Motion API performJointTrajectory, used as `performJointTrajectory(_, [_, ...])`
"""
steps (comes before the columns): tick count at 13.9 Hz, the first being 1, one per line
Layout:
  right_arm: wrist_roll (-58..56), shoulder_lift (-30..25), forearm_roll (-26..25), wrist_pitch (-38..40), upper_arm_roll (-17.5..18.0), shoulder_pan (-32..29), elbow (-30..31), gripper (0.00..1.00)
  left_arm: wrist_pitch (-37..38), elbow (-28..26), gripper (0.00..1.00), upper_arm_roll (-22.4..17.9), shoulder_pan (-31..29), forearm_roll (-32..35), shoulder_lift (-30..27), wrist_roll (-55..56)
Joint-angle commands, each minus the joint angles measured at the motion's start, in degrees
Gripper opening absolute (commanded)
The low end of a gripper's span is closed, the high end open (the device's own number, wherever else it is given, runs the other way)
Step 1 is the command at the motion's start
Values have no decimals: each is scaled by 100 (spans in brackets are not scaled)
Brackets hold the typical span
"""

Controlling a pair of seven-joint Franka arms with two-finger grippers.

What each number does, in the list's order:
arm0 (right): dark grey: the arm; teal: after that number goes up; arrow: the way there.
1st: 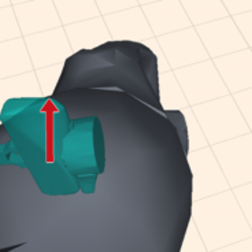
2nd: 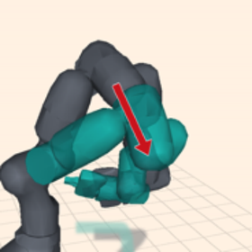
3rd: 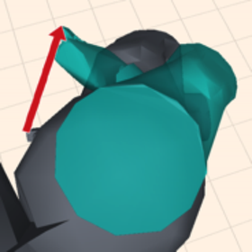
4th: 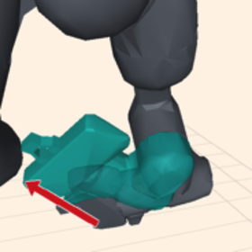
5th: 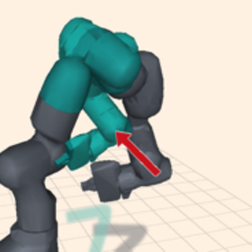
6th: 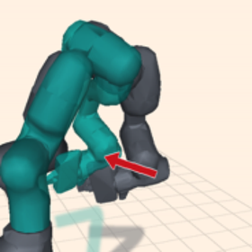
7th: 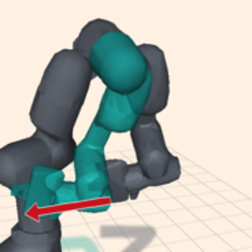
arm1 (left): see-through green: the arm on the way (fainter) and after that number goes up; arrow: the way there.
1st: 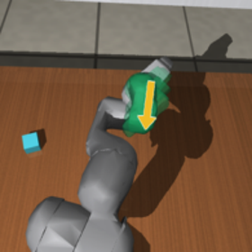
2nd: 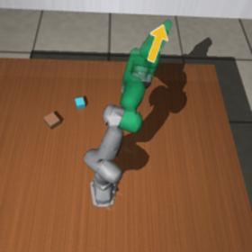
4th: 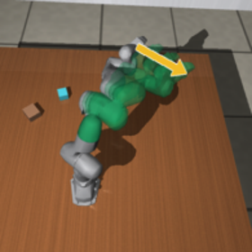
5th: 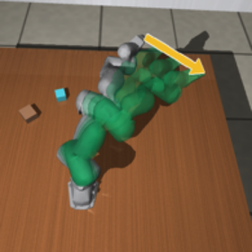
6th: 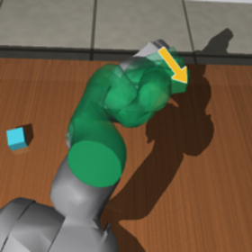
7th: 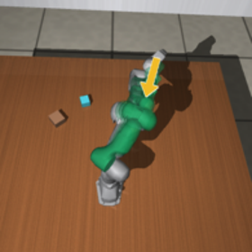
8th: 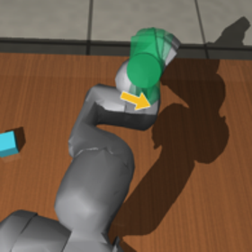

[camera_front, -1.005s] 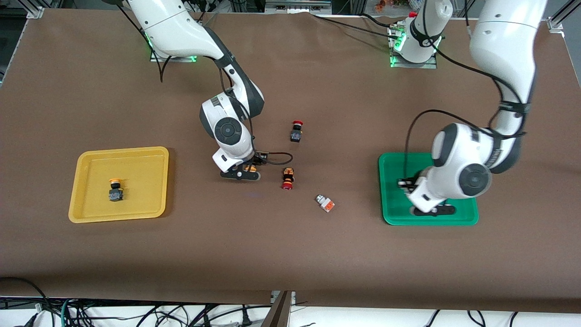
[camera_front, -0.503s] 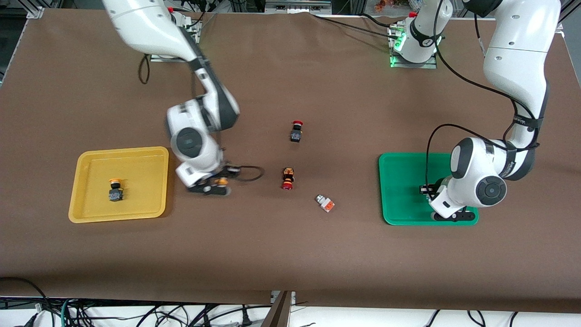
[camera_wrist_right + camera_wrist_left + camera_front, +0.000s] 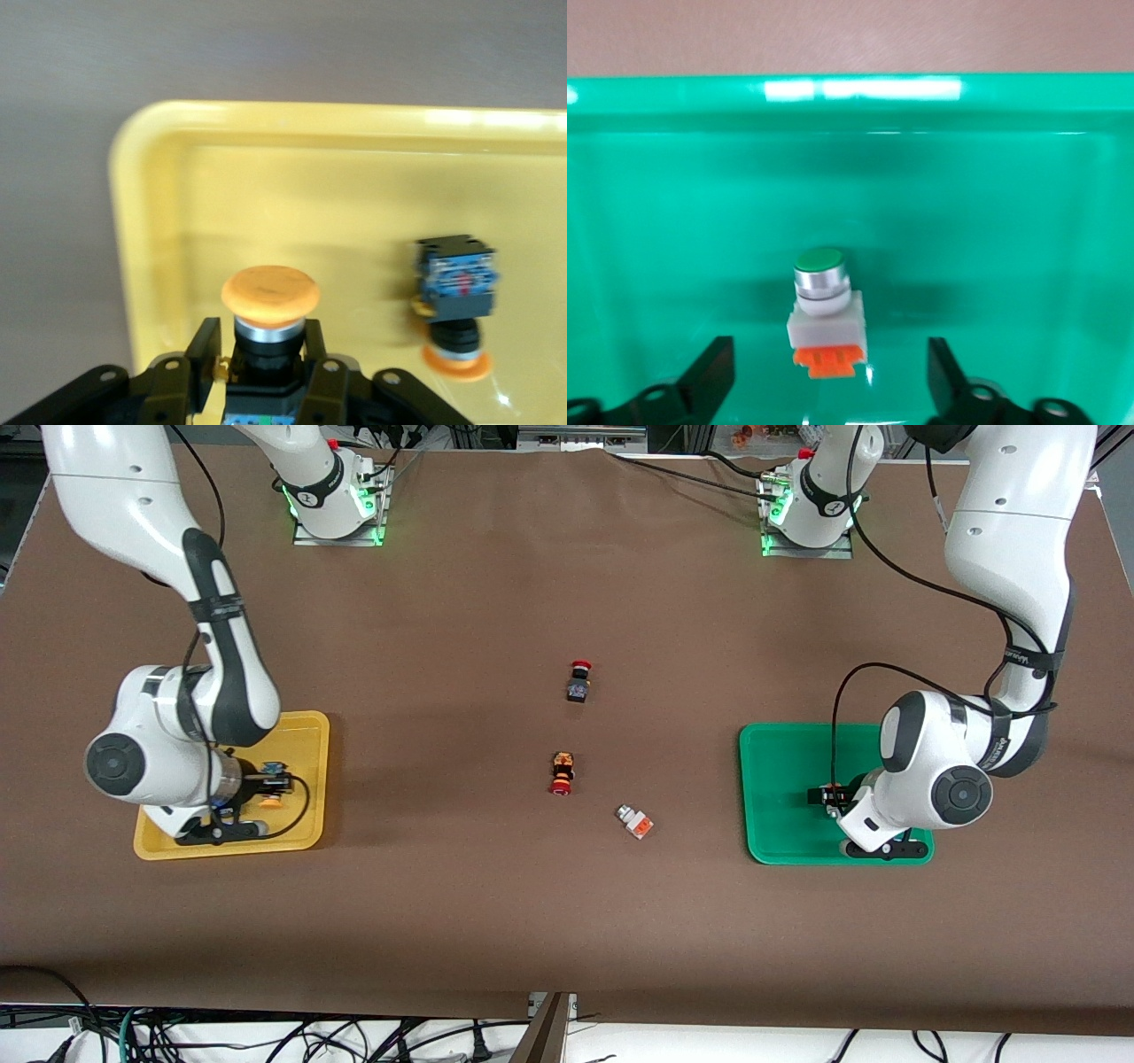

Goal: Place green and yellow buttons in trays

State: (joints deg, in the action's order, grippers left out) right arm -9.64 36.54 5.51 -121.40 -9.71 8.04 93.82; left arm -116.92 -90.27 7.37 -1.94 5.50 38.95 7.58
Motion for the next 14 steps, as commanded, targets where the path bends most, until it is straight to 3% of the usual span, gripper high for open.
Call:
performJointTrajectory(1, [-82,-277,64,89,135,92,-135,100,248,53,100,325,18,-5,-405,128])
performJointTrajectory(3, [-73,-568,64,640,197,250,-520,100,240,210,100,580,27,-110,-476,715])
performJointTrajectory(5, [-82,-613,64,1797,189,251,-1388,100,231,352,100,792,167,-128,-415,1260])
performJointTrajectory(7, [-82,-613,38,2862,162,233,-2207,100,65,579,100,801,613,-198,-30,1980])
performJointTrajectory(9, [-73,-683,29,3532,101,224,-2613,100,-321,904,100,784,1176,-339,419,2911])
performJointTrajectory(12, [-12,-1384,-67,3974,153,198,-2685,100,-936,1203,100,749,1713,-330,911,4029])
performJointTrajectory(14, [155,-2007,-85,3870,188,198,-2048,100,-1122,1650,100,705,1968,-313,1289,4426])
